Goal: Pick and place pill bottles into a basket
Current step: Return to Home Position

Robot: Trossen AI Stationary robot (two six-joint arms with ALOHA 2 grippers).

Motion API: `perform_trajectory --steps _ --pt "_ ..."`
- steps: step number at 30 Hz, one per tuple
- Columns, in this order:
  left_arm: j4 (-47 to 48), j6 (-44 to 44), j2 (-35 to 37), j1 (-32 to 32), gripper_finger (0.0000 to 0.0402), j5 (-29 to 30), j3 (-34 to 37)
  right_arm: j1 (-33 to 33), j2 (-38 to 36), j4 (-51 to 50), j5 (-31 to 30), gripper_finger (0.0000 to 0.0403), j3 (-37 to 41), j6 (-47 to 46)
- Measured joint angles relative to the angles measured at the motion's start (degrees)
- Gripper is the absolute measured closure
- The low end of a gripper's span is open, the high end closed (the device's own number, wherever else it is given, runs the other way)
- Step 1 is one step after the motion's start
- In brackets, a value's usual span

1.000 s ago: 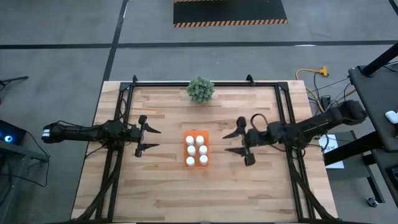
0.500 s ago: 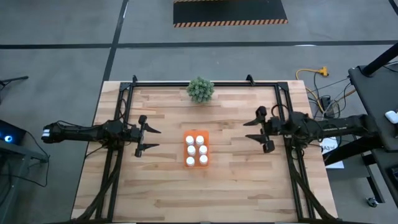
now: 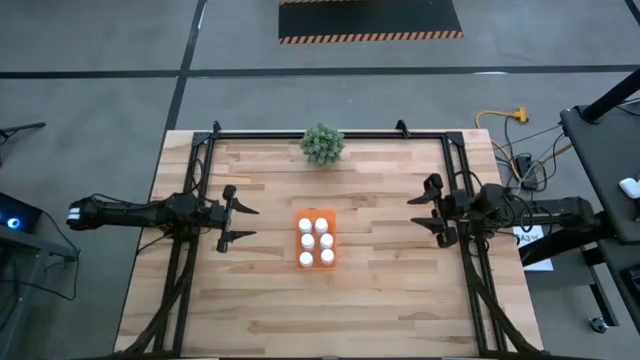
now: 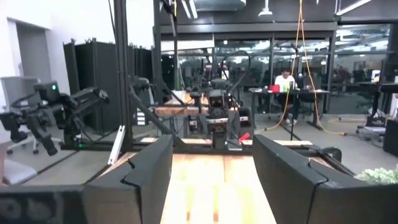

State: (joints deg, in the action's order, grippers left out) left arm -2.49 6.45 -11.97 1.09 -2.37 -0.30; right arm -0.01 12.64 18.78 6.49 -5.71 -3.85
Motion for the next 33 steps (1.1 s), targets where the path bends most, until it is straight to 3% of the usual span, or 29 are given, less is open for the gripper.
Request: perform_trajectory --steps 11,18,26,33 --pt "0.0 0.0 0.0 0.0 0.0157 0.0 0.0 0.4 -5.8 -3.0 0.2 0.0193 0.4 1.8" --pt "0.0 0.0 0.1 0.0 0.0157 0.0 0.0 0.9 -12.5 -3.9 5.1 0.0193 1.8 3.0" --pt "0.0 0.0 0.0 0.0 0.0157 0.0 0.0 0.9 -12.6 -2.6 5.1 0.0193 4.1 2.1" --pt "0.0 0.0 0.0 0.0 0.0157 0.0 0.0 0.9 -12.0 -11.0 2.5 0.0193 5.2 1.0"
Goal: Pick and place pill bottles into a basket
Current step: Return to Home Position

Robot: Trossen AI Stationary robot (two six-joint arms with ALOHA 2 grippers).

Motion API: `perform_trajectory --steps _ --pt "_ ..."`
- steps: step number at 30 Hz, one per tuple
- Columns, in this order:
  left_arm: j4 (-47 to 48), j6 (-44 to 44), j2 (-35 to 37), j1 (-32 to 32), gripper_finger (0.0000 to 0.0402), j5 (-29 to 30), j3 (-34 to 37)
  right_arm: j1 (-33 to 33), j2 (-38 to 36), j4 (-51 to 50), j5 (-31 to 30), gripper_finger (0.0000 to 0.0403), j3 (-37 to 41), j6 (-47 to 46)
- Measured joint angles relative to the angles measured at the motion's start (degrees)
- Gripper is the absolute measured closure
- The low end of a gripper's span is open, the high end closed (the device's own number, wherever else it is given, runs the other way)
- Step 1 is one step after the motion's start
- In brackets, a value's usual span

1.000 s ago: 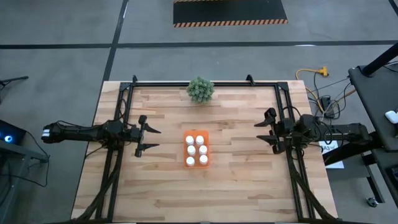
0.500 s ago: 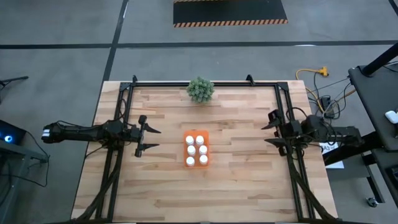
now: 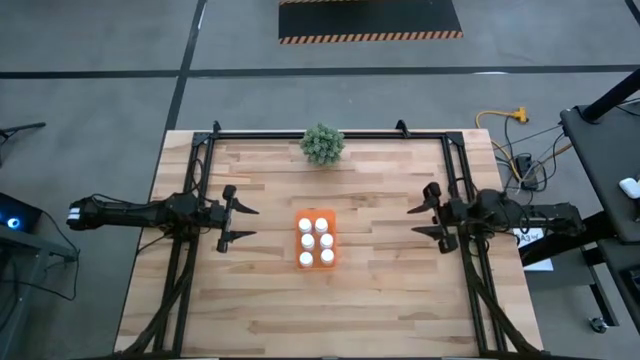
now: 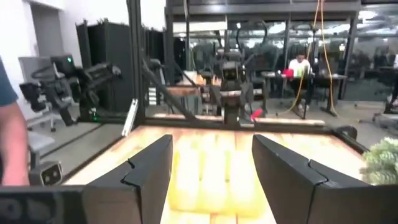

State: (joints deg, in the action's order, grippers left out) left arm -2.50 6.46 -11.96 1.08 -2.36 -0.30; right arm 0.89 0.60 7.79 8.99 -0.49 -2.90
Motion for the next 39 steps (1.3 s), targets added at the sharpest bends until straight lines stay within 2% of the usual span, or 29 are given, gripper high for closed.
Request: perform_trajectory --steps 5,11,24,39 --pt "0.0 0.0 0.0 0.0 0.0157 0.0 0.0 0.0 0.0 -6.1 -0.2 0.0193 0.0 0.7" --pt "0.0 0.0 0.0 0.0 0.0157 0.0 0.0 0.0 2.1 -6.3 -2.2 0.0193 0.0 3.4" --pt "0.0 0.0 0.0 0.0 0.0157 0.0 0.0 0.0 6.9 -6.4 -3.0 0.0193 0.0 1.8" --pt "0.0 0.0 0.1 0.0 0.0157 0.0 0.0 0.0 7.4 -6.4 -3.0 0.0193 0.0 1.8"
